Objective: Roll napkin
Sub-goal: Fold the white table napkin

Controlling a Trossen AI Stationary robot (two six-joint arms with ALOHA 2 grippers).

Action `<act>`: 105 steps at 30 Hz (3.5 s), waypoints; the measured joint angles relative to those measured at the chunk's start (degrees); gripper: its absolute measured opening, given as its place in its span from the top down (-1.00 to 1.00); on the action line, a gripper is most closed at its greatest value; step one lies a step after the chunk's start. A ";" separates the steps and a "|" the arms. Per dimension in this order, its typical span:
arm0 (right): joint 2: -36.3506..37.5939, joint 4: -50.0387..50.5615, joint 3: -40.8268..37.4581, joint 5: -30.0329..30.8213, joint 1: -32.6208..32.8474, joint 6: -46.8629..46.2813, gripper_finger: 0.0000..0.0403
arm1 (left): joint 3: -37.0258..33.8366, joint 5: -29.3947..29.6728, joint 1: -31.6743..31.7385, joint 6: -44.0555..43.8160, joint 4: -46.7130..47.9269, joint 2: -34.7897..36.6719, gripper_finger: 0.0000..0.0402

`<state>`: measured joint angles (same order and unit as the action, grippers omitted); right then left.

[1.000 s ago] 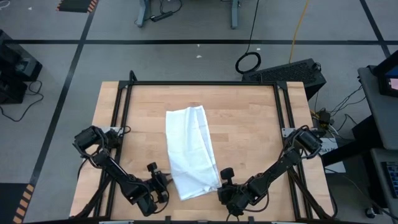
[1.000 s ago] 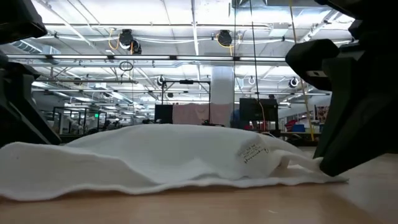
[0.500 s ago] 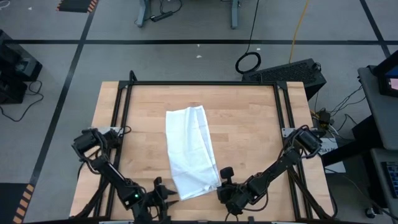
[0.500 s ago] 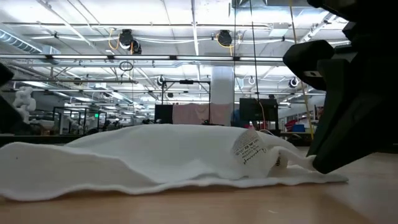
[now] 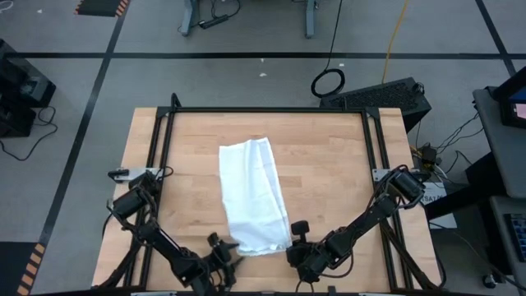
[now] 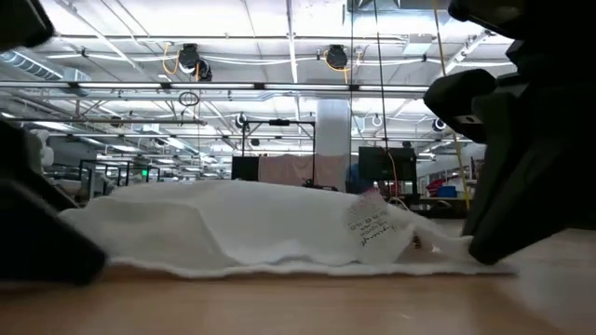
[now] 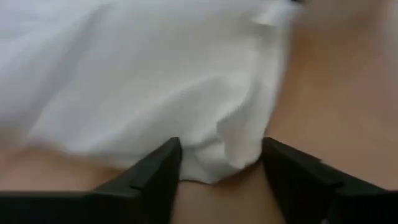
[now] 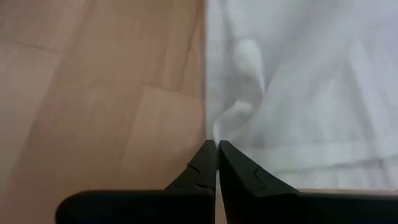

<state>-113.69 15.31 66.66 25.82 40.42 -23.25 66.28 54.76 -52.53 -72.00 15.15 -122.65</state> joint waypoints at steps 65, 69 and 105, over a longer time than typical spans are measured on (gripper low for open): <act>0.02 -7.37 1.39 -3.50 -0.94 -4.56 0.99 | 1.30 -6.73 -5.22 -11.12 11.11 4.88 0.83; 0.02 -7.44 1.39 -3.71 -0.94 -4.58 0.90 | 1.31 -6.73 -5.36 -11.17 11.06 5.41 0.73; 5.99 3.92 1.30 -0.37 -15.67 22.63 0.79 | 1.27 0.83 13.28 33.22 21.17 20.41 -0.13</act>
<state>-107.70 19.23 67.97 25.44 24.75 -0.62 67.55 55.59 -39.25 -38.78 36.32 -102.24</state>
